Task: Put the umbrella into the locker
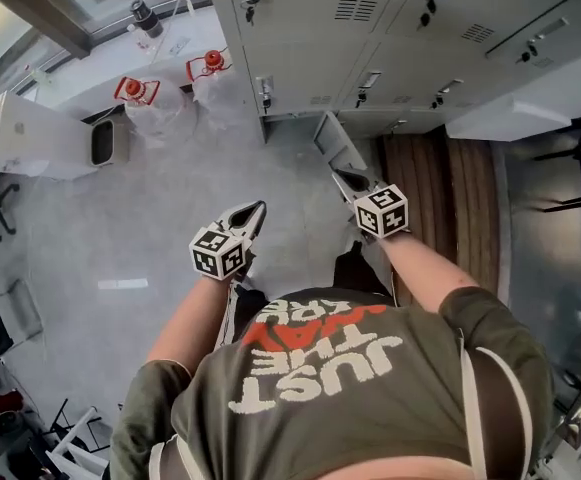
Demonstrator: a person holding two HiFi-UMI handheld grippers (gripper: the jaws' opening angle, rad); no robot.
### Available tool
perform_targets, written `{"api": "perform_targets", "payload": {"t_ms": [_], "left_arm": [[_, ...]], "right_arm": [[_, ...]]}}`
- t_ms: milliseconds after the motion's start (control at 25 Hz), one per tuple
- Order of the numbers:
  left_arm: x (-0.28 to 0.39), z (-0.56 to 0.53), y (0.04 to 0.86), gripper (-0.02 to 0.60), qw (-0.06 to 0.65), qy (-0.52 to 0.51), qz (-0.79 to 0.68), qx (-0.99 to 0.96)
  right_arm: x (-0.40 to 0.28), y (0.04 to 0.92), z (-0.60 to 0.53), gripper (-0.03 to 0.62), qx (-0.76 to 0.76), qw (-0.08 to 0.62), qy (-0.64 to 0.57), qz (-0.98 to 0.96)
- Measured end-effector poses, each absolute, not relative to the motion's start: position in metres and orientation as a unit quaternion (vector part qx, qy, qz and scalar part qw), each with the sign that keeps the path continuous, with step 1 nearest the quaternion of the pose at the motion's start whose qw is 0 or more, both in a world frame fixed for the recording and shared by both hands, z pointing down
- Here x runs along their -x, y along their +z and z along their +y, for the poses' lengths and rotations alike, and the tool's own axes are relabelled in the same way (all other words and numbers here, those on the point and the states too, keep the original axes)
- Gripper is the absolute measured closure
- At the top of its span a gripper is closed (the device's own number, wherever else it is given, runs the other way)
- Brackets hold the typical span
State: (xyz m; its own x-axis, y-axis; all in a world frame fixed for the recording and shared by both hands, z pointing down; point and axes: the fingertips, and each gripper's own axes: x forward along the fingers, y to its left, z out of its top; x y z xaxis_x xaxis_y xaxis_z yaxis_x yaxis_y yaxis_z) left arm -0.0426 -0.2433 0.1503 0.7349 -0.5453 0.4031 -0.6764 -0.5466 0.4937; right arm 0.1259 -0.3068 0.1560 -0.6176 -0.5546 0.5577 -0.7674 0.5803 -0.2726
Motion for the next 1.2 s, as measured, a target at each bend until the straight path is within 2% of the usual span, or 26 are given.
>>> {"api": "perform_targets", "payload": {"t_ms": [400,640,800,960,1200], "left_arm": [[0.118,-0.175,0.078,0.574,0.265,0.122,-0.292,-0.911],[0.155,-0.157,0.054,0.574,0.283,0.126,-0.279,-0.909],[0.143,-0.158,0.031,0.574,0.273,0.122,-0.291,-0.909],[0.104,-0.168,0.020,0.574,0.259,0.111,-0.325,-0.903],[0.048,-0.189,0.015,0.574,0.290,0.078,-0.379,-0.875]], "right_arm": [[-0.077,0.085,-0.231,0.560,-0.399,0.200,0.263,-0.856],[-0.056,0.044,-0.207,0.562,-0.424,0.172,0.269,-0.848],[-0.063,0.017,-0.206,0.560,-0.406,0.167,0.249,-0.863],[-0.093,0.006,-0.214,0.562,-0.384,0.167,0.233,-0.878],[-0.136,0.008,-0.226,0.562,-0.347,0.179,0.229,-0.892]]}}
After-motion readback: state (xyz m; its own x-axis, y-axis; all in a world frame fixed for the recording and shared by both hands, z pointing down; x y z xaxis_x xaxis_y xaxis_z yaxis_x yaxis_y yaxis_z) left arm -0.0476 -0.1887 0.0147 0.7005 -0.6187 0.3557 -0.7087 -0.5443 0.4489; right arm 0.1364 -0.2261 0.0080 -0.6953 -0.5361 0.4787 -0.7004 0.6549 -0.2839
